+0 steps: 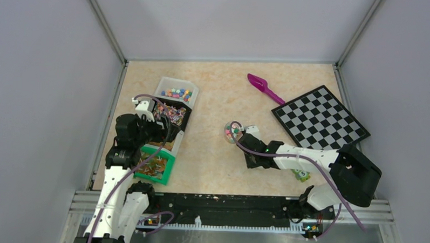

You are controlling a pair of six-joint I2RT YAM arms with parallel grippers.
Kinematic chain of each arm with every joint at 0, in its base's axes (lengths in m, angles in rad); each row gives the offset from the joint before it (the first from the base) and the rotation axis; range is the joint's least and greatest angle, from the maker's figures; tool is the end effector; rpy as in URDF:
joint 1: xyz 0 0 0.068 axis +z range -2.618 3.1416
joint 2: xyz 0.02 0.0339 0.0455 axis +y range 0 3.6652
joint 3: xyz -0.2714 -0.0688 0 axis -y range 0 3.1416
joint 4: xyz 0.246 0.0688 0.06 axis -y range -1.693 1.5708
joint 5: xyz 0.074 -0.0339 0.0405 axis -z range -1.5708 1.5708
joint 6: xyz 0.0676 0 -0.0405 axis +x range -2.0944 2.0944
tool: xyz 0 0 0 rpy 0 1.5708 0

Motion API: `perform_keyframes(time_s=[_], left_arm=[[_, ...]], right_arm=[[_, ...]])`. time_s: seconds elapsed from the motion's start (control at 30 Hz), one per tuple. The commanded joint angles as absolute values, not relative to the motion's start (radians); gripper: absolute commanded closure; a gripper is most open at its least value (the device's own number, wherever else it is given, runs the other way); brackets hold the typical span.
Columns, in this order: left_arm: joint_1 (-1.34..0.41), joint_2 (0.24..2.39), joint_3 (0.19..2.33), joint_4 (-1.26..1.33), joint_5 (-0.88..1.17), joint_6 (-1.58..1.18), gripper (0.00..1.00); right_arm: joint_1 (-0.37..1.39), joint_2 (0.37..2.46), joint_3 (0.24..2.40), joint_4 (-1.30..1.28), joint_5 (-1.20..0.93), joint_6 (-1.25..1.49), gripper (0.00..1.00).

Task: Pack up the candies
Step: Pick up the bottle lid at the center of the board.

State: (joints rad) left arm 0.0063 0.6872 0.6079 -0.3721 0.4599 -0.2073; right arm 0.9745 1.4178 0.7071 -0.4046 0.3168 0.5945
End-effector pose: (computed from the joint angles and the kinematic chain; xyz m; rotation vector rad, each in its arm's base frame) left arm 0.1815 -0.0289 0.2673 0.0785 2.0197 -0.5915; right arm 0.1663 0.2075 0.1426 -0.3961 2.5687 0.1316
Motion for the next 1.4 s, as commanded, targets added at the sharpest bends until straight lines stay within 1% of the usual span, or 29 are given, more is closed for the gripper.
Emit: perform_keyframes(time_s=[0.0,0.03,0.13,0.33,0.47,0.6,0.73,0.8,0.9,1.03,1.07,1.13,1.23,1.37], left_arm=[[0.004,0.676,0.632,-0.343,0.467,-0.195,0.01],[0.004,0.676,0.633,-0.344,0.460,-0.195,0.01],[0.004,0.679,0.640,-0.354,0.449,-0.193,0.01],[0.004,0.685,0.653,-0.377,0.420,-0.190,0.01],[0.004,0.676,0.659,-0.391,0.383,-0.194,0.01],[0.004,0.664,0.645,-0.359,0.435,-0.194,0.01],[-0.035,0.630,0.624,-0.301,0.510,-0.172,0.01],[-0.051,0.606,0.611,-0.264,0.536,-0.154,0.01],[-0.080,0.594,0.584,-0.199,0.609,-0.151,0.01],[-0.093,0.569,0.530,0.007,0.888,-0.266,0.01],[-0.093,0.549,0.514,0.097,0.924,-0.301,0.01],[-0.096,0.503,0.488,0.188,0.953,-0.349,0.01],[-0.119,0.460,0.446,0.284,0.987,-0.349,0.01],[-0.137,0.472,0.404,0.367,1.064,-0.374,0.01]], right_arm=[[0.985,1.426,0.704,-0.379,0.325,0.586,0.82],[0.985,1.424,0.704,-0.379,0.326,0.586,0.85],[0.985,1.411,0.704,-0.374,0.328,0.586,1.00],[0.985,1.377,0.708,-0.368,0.313,0.577,1.00],[0.985,1.346,0.712,-0.343,0.252,0.575,1.00],[0.985,1.288,0.702,-0.281,0.177,0.570,1.00],[0.985,1.219,0.693,-0.192,0.068,0.580,1.00],[0.985,1.157,0.677,-0.116,0.007,0.619,1.00],[0.986,1.062,0.626,0.065,-0.084,0.693,1.00],[0.985,0.964,0.571,0.234,-0.137,0.782,1.00],[0.986,0.943,0.556,0.265,-0.138,0.801,1.00],[0.985,0.905,0.518,0.362,-0.129,0.856,1.00],[0.985,0.898,0.434,0.598,-0.128,0.963,1.00],[0.985,0.938,0.378,0.850,-0.163,1.060,1.00]])
